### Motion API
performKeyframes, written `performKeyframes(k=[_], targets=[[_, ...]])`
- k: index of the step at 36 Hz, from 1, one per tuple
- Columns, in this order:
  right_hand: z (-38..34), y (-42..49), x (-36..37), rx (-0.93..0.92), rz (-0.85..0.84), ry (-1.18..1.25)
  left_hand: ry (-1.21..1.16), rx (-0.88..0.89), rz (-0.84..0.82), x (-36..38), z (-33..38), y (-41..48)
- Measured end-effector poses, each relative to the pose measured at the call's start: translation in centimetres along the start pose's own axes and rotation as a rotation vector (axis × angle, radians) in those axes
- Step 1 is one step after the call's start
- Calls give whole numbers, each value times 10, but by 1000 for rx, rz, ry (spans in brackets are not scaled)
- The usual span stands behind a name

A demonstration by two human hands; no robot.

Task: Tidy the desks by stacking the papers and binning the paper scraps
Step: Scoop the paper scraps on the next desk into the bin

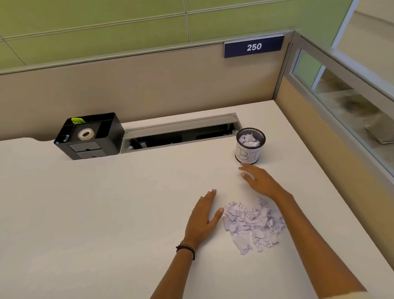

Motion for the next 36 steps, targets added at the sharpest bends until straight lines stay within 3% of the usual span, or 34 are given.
performKeyframes(k=[3, 10, 23, 29, 33, 36], targets=[[7, 12, 4, 62, -64, -85, 43, 17, -6, -2, 1, 1], [22, -20, 14, 76, -97, -173, 287, 310, -145, 8, 6, -5], [31, -109, 29, 163, 56, 10, 202, 325, -143, 8, 15, -29], [21, -121, 32, 202, 63, -9, 40, 254, 3, 0, 15, -38], [23, -127, 41, 160, 82, -102, 56, 68, 183, 0, 3, -35], [23, -131, 46, 138, 148, -110, 74, -74, 228, 1, -4, -33]])
Point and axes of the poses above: each hand's wrist, its own y-axis towards the middle knuckle, its own x-axis out of the palm, z = x × y, the point moved 2 cm from there along y, towards the middle knuckle, and after that the axes turned 8 degrees about y, right-handed, at the moved point
